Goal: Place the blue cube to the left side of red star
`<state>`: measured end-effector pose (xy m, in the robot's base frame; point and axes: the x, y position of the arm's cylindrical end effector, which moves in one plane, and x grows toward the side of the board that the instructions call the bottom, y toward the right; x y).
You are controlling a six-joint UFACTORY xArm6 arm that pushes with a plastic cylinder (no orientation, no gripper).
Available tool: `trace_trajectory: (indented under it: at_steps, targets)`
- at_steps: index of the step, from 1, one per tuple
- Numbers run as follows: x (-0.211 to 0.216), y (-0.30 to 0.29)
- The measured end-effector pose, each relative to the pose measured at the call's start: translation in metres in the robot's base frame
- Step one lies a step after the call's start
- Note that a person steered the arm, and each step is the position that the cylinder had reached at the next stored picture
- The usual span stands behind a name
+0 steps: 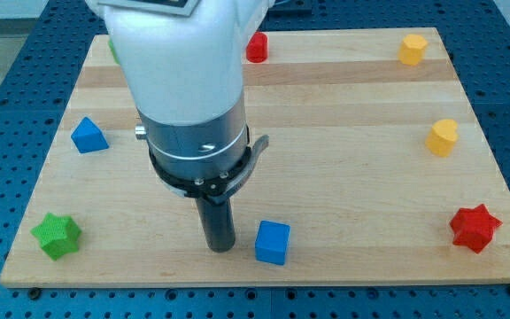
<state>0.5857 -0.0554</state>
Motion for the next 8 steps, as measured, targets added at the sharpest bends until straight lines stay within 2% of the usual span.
trace_trajectory:
  at_steps: [5, 8]
  targets:
    - [0.018, 0.002]
    - [0.018, 0.037]
